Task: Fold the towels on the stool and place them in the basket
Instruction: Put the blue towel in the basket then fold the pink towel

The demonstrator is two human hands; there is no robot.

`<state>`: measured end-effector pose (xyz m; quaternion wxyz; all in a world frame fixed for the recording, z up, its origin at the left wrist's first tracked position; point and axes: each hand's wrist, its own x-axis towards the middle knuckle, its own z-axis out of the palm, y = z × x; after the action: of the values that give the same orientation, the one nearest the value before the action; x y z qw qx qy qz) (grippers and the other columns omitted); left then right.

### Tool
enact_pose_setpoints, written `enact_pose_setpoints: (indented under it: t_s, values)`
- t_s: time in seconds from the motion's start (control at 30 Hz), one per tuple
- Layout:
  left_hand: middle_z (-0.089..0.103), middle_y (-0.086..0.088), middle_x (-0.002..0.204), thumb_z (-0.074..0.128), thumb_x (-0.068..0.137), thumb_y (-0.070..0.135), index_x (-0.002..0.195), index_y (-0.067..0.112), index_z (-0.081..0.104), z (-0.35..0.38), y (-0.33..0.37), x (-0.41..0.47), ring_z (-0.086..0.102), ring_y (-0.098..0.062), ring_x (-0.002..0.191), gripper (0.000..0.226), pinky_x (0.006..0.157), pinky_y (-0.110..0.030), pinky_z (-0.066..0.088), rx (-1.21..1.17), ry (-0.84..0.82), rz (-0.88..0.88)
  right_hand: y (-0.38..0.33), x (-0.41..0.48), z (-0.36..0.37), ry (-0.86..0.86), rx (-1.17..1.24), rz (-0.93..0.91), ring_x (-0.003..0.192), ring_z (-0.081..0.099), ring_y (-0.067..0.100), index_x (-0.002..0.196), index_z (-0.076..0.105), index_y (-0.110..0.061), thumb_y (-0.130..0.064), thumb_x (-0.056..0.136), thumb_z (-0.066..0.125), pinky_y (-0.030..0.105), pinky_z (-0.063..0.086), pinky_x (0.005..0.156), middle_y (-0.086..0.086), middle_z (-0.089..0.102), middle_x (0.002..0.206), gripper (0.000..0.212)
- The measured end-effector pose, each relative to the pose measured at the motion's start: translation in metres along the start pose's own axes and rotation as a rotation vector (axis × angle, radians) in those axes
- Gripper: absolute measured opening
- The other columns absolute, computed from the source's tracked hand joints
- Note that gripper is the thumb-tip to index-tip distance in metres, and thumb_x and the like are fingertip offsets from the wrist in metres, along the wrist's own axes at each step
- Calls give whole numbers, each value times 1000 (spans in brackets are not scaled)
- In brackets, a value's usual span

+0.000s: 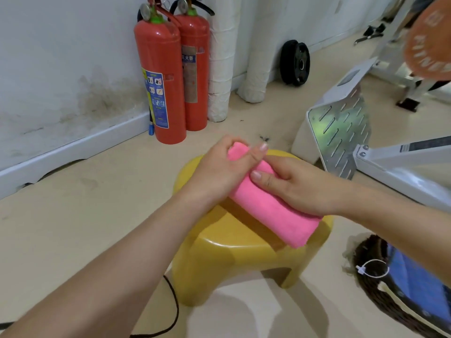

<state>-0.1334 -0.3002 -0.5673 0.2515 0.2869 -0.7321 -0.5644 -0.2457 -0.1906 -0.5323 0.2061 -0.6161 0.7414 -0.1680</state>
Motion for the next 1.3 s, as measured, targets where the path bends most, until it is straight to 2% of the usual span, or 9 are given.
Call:
enact_pose_setpoints:
  t_s: [0.1,0.23,0.47,0.63,0.77,0.87,1.0,1.13,1.3]
  values:
    - [58,3,57,67,72,55,64,14,60,28,12,6,52,-12,55,43,58,-33,44,-39,-94,57,6,-30,-6,139,-190,-34,91,60,26,111,52,-10,-52,96,28,32,43,79,9,66,102,50]
    - [63,3,62,62,75,48,68,14,64,60,25,2,57,-13,62,34,64,-37,50,129,21,261,20,-61,-16,138,-90,64,95,62,25,119,51,-17,-57,93,27,41,48,83,7,66,107,54]
    - [54,5,62,47,95,38,73,25,51,125,66,-21,54,-23,69,26,64,-38,44,463,-105,563,60,-127,-49,78,212,120,76,56,-11,117,49,-31,-42,96,39,9,42,68,-18,58,88,26]
    - [51,5,71,30,100,45,75,21,41,214,99,2,54,-27,79,36,69,-39,42,772,-291,445,127,-180,-68,217,237,199,82,56,2,111,55,-16,-37,101,34,19,45,78,-14,58,88,31]
    - [54,3,70,27,99,52,75,24,44,301,93,7,55,-22,72,41,68,-36,43,580,-341,288,209,-230,-78,324,289,292,96,60,18,114,56,-16,-35,101,35,37,45,89,-2,64,101,31]
    - [61,-3,66,36,100,34,85,15,58,358,55,1,58,-24,65,32,69,-35,48,415,-334,89,284,-271,-75,420,313,543,96,59,26,114,54,-10,-29,100,33,39,44,86,9,62,102,31]
    - [66,1,113,49,92,20,115,23,64,423,-12,-30,59,-20,108,28,90,-26,43,827,-611,101,368,-318,-47,392,287,845,86,55,32,105,49,-3,-21,99,31,37,41,75,13,57,95,26]
    - [38,-1,149,48,94,29,137,18,47,481,-45,-60,33,-21,137,45,107,-35,36,932,-799,254,410,-335,-4,260,225,1008,83,54,28,97,45,-4,-15,95,38,30,35,69,12,53,92,13]
    - [8,0,161,24,94,43,152,19,16,533,-66,-78,11,-19,147,63,114,-42,27,927,-860,109,419,-333,27,240,431,1124,78,54,22,117,51,1,-4,94,39,24,39,63,20,59,104,27]
